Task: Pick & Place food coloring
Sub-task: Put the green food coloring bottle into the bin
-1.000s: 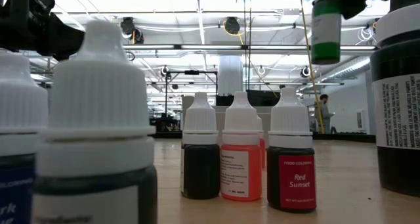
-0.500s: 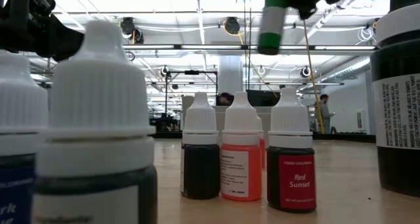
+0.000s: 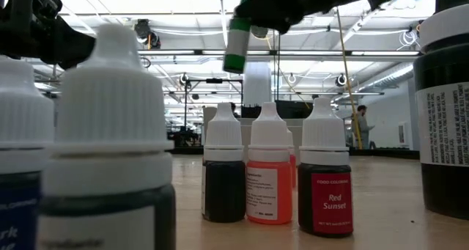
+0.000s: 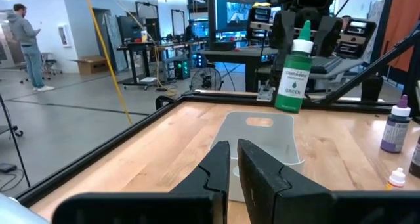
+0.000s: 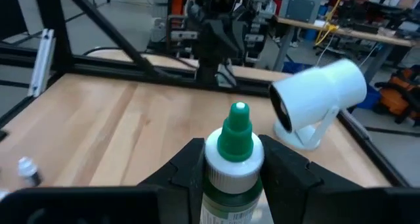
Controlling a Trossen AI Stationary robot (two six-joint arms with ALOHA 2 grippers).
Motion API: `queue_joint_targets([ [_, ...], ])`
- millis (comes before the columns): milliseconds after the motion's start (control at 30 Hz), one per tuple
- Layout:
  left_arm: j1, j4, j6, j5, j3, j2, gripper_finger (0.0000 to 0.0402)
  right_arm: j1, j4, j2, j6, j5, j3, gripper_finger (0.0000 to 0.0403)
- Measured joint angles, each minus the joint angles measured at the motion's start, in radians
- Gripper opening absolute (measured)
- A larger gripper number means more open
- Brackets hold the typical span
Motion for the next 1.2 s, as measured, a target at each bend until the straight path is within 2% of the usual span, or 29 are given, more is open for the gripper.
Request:
queue_joint_targets([
  [233, 0.000, 0.003, -0.001, 0.000, 0.001, 0.000, 0.0040, -0.070, 0.046, 0.113, 0.021, 0.005, 0.070, 0.0109],
  [567, 0.000, 0.006, 0.004, 0.000, 0.000, 0.000, 0.0040, -0.166, 0.097, 0.244, 0.109, 0.000, 0.071, 0.0110],
  [1200, 0.000, 0.006, 0.004, 0.000, 0.000, 0.000, 0.0040, -0.165, 0.066, 0.281, 0.098, -0.003, 0.071, 0.0111],
])
